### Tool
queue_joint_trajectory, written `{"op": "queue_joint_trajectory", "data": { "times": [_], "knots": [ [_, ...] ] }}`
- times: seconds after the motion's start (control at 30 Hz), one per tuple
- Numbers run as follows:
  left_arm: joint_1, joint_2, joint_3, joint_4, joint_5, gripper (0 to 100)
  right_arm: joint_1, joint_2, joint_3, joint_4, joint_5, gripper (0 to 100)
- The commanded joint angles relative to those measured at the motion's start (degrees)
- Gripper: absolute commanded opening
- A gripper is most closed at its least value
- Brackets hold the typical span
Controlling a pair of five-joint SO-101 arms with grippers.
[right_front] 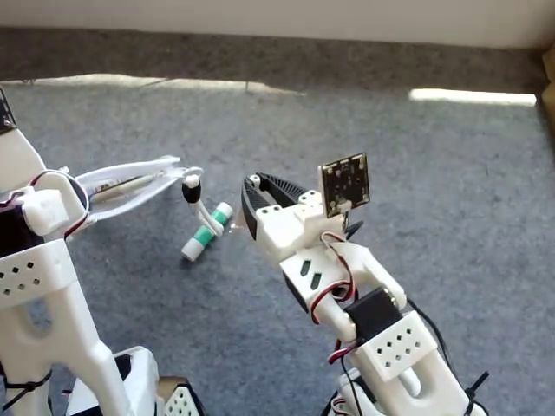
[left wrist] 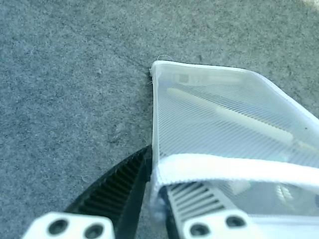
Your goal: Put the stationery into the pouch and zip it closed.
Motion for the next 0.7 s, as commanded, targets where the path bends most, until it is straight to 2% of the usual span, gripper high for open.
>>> {"op": "queue_joint_trajectory", "data": {
  "times": [0.0, 0.47, 0.67],
  "knots": [
    [1.0, 0.3, 0.1, -1.0, 0.6, 1, -0.7, -1.7, -7.4, -2.6, -0.5, 0.5],
    [1.3, 0.4, 0.1, -0.9, 0.5, 1, -0.9, -1.4, -17.6, -2.6, -0.3, 0.5],
    [1.3, 0.4, 0.1, -0.8, 0.5, 1, -6.5, -1.3, -22.3, -4.1, -0.1, 0.5]
  ]
}}
